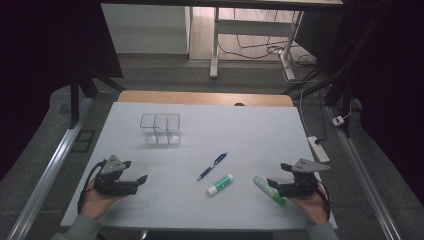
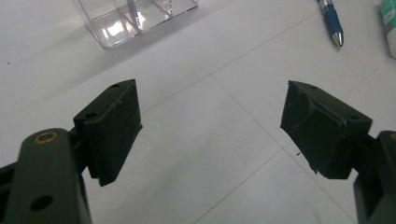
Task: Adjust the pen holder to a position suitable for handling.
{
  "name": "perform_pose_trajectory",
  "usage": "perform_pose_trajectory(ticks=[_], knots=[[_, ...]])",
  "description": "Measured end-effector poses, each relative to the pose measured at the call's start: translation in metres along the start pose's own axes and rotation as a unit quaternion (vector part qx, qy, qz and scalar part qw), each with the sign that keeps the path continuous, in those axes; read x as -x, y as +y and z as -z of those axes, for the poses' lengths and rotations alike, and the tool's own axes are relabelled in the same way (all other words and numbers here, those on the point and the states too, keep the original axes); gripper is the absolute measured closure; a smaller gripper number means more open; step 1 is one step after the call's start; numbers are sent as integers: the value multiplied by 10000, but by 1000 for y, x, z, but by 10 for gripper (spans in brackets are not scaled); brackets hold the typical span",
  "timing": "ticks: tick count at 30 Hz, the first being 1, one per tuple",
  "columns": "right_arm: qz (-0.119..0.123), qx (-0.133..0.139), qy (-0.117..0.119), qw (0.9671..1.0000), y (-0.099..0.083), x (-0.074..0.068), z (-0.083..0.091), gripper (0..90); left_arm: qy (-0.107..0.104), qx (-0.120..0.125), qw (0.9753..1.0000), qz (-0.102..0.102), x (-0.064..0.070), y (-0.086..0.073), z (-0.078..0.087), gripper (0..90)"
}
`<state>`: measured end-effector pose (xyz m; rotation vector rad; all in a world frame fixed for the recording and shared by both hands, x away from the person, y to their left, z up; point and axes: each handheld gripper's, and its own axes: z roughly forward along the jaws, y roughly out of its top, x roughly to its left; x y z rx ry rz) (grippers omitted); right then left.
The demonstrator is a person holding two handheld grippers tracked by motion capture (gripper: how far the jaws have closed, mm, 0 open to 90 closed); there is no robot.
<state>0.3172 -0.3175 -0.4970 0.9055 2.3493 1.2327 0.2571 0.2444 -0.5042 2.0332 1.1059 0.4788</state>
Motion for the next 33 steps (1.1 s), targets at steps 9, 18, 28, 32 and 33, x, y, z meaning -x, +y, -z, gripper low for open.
perform_pose_trajectory(ticks=[9, 18, 28, 32, 33], knots=[[-8, -14, -15, 10000, -1, 1, 0, 168, 32, -2, 10000, 34, -2, 1, -1, 198], [-10, -28, -37, 10000, -1, 1, 0, 168, 52, -22, 10000, 46, -5, 5, -4, 203], [-55, 38, -78, 9999, -1, 2, 2, 170, 99, -45, 9999, 115, -16, 11, -11, 212], [-73, -2, -57, 10000, -2, 3, 1, 170, 172, -60, 9998, 123, -23, 17, -16, 219], [-74, -9, -82, 9999, -2, 3, 1, 170, 198, -62, 9997, 132, -24, 18, -16, 222]])
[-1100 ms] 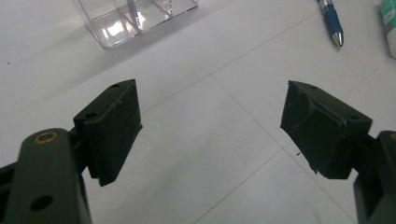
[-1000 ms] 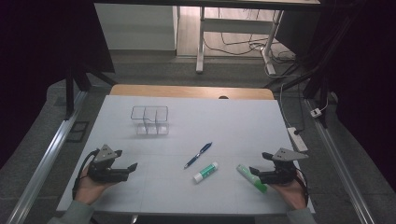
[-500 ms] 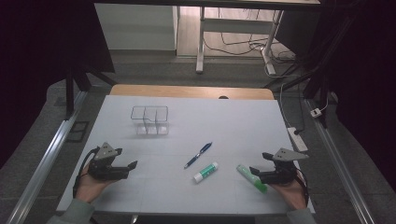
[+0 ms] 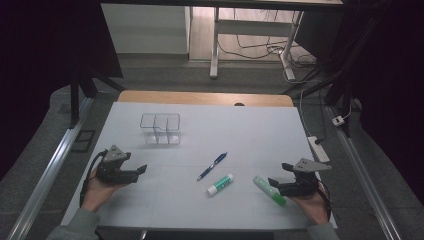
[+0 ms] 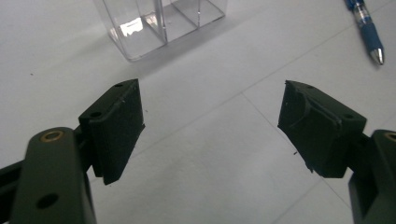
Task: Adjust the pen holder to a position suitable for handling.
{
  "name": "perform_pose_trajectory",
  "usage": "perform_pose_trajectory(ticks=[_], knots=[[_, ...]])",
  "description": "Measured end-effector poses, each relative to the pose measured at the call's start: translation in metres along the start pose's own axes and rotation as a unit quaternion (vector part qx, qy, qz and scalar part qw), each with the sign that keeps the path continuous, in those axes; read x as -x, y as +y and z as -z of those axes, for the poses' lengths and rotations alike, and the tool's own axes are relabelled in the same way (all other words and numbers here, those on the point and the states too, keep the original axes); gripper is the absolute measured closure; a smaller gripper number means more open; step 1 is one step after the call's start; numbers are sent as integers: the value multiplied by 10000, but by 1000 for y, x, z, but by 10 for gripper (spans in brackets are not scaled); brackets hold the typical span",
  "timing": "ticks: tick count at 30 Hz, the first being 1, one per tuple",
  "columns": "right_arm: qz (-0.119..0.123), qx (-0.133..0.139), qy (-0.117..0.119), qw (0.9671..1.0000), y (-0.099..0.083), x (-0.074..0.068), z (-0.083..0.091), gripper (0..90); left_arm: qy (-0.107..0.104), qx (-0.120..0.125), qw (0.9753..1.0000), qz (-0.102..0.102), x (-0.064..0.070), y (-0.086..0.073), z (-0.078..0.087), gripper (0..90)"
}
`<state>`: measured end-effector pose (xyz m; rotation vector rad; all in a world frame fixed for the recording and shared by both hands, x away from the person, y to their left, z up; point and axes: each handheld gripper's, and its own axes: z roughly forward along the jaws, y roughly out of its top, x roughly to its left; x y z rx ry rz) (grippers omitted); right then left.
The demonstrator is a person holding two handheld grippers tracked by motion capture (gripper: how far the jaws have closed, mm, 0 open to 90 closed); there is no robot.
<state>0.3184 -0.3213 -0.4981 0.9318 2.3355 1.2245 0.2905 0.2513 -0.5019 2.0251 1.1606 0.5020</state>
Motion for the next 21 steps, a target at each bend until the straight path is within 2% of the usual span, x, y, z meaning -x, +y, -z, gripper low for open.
perform_pose_trajectory(ticks=[14, 20, 21], knots=[[12, -59, 32, 10000, 0, -1, -5, 170, 240, 1, 9997, 33, -20, 12, -12, 284], [-9, -82, 36, 10000, 0, 0, -6, 171, 343, -8, 9994, 54, -28, 15, -18, 347], [-9, -87, 38, 10000, 0, 0, -6, 171, 349, -2, 9994, 63, -30, 15, -19, 381]])
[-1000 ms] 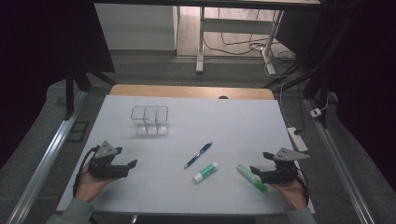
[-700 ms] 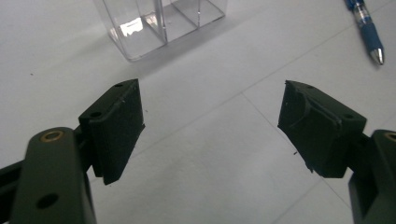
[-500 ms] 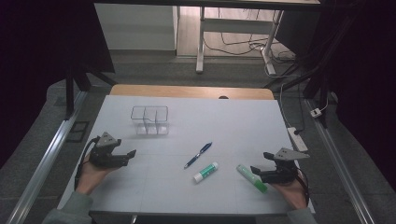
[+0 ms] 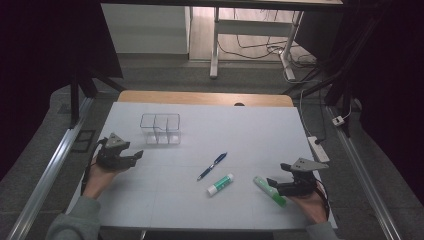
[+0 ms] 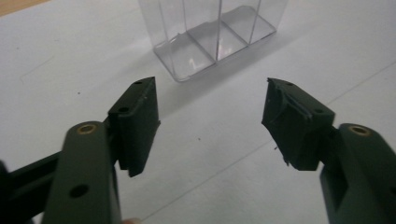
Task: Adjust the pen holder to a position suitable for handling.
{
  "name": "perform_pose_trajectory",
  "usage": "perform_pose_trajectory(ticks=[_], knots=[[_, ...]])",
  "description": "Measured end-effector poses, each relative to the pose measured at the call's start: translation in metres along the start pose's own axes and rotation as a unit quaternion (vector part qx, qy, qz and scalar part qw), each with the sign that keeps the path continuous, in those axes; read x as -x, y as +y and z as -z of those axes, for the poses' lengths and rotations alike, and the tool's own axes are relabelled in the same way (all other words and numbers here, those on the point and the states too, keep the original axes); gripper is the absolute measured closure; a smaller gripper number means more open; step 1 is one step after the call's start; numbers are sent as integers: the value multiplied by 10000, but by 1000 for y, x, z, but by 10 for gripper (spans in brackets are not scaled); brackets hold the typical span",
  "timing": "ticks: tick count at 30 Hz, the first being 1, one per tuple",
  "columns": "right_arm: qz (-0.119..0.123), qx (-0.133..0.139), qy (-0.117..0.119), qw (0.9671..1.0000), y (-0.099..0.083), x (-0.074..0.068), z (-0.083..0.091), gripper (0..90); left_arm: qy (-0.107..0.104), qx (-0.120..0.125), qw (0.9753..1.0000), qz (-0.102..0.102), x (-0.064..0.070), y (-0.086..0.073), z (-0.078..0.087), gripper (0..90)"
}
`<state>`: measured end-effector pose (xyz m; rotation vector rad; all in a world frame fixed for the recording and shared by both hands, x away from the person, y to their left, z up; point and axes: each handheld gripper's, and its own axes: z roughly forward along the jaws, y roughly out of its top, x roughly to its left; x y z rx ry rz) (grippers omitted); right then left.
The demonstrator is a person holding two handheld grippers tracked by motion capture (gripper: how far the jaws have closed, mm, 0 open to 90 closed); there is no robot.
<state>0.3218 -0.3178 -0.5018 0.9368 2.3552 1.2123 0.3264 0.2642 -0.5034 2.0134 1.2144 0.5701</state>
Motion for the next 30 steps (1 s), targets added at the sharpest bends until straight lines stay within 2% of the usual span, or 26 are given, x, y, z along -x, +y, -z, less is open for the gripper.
perform_pose_trajectory(ticks=[11, 20, 21, 24, 30], knots=[[16, -41, 26, 10000, 0, 0, -1, 171, 147, -38, 9998, 124, -18, 2, -7, 531], [27, -48, 45, 10000, 0, -1, -2, 171, 260, -15, 9996, 138, -26, 7, -15, 809], [27, -48, 45, 10000, 0, -1, -2, 171, 291, 0, 9994, 159, -28, 8, -17, 809], [30, -41, 59, 10000, 0, -1, -3, 171, 336, 47, 9992, 210, -32, 10, -20, 882], [37, -65, 68, 9999, 0, -1, -4, 171, 312, 83, 9991, 281, -42, 18, -31, 886]])
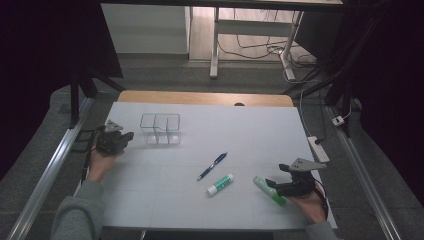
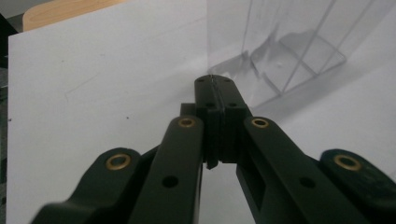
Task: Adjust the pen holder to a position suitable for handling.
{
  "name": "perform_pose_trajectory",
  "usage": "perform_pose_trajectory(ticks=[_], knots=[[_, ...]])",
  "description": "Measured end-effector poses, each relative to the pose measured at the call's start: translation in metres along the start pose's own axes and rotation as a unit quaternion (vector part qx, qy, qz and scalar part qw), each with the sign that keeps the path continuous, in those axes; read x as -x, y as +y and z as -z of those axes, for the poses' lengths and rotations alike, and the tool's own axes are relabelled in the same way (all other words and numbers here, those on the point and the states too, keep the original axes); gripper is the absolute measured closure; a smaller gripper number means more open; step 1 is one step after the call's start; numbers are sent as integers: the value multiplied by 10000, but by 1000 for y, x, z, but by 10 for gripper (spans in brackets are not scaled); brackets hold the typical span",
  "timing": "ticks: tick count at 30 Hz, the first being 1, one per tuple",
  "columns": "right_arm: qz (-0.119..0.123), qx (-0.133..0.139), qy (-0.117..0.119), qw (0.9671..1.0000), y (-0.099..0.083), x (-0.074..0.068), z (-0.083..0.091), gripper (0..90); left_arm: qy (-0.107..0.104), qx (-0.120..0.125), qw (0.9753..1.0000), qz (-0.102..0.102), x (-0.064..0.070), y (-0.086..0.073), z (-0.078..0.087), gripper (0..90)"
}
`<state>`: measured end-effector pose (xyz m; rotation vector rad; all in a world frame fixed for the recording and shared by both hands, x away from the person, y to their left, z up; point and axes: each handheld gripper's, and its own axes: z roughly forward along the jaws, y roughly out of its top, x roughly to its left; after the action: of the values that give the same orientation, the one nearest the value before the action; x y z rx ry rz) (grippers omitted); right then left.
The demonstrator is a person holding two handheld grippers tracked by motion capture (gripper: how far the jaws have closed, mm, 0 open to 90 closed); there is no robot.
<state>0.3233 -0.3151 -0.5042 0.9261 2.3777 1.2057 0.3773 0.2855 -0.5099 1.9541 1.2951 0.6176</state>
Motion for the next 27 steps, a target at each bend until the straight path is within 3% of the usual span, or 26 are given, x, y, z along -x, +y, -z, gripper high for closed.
perform_pose_trajectory(ticks=[14, 27], knots=[[14, -34, -46, 10000, 0, 0, 0, 171, -190, -31, 9998, 101, -9, 11, -25, 886], [-8, -28, -31, 10000, -1, 0, 0, 171, -376, 6, 9992, 98, -12, 15, -35, 886]])
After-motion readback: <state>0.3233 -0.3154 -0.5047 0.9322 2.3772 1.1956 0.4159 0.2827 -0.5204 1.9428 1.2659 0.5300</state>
